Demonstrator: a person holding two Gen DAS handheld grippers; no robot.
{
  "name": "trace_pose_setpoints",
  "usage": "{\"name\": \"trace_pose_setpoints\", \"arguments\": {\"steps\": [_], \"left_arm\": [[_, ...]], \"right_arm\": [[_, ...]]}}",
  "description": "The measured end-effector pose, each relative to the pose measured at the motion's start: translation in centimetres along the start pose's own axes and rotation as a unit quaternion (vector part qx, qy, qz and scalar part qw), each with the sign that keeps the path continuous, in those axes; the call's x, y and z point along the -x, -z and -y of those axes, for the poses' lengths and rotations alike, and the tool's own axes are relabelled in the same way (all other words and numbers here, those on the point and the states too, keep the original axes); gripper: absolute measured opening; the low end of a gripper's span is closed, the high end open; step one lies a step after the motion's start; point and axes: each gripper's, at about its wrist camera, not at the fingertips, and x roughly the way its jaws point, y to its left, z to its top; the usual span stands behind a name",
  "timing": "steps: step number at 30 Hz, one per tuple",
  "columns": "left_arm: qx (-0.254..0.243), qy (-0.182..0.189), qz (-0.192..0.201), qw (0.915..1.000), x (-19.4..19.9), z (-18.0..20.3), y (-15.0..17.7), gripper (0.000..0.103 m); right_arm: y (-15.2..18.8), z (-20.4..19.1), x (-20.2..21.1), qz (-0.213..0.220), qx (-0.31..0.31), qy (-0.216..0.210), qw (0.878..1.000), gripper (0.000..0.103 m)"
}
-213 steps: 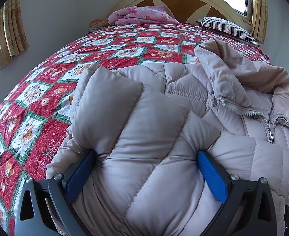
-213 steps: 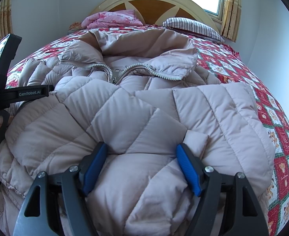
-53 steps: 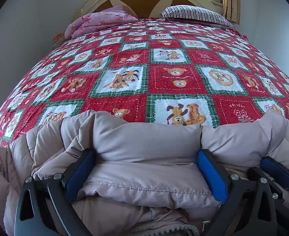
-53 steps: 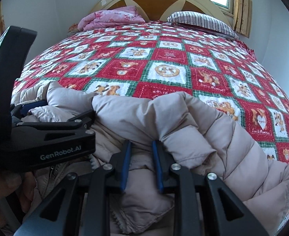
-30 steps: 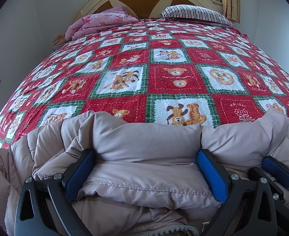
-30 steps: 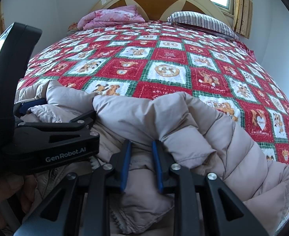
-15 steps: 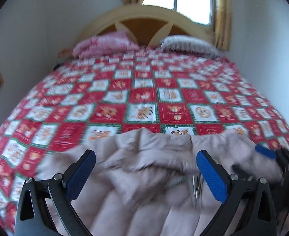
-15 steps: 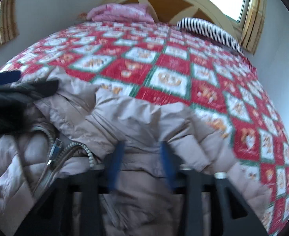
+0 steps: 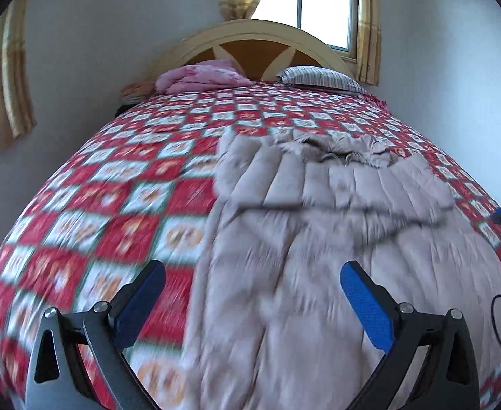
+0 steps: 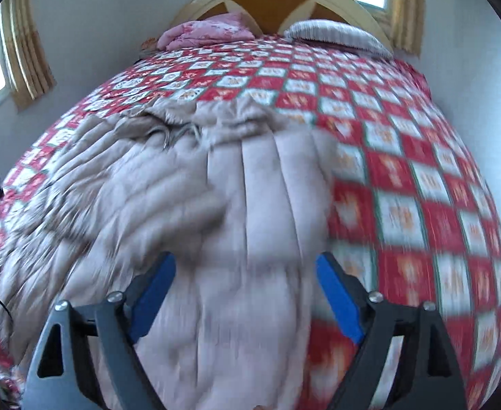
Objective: Fold large clothes
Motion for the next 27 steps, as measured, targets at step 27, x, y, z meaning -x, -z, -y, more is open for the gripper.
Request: {"name": "trace_pose_setpoints", "arguments": {"steps": [27], "left_arm": [[0.118, 0.073, -0.054, 0.9889, -0.5, -2.4, 11.3, 0.067]], "right_arm": [[19.6, -3.6, 5.0, 0.005, -0.157, -0.030, 0.987, 0.047]]}}
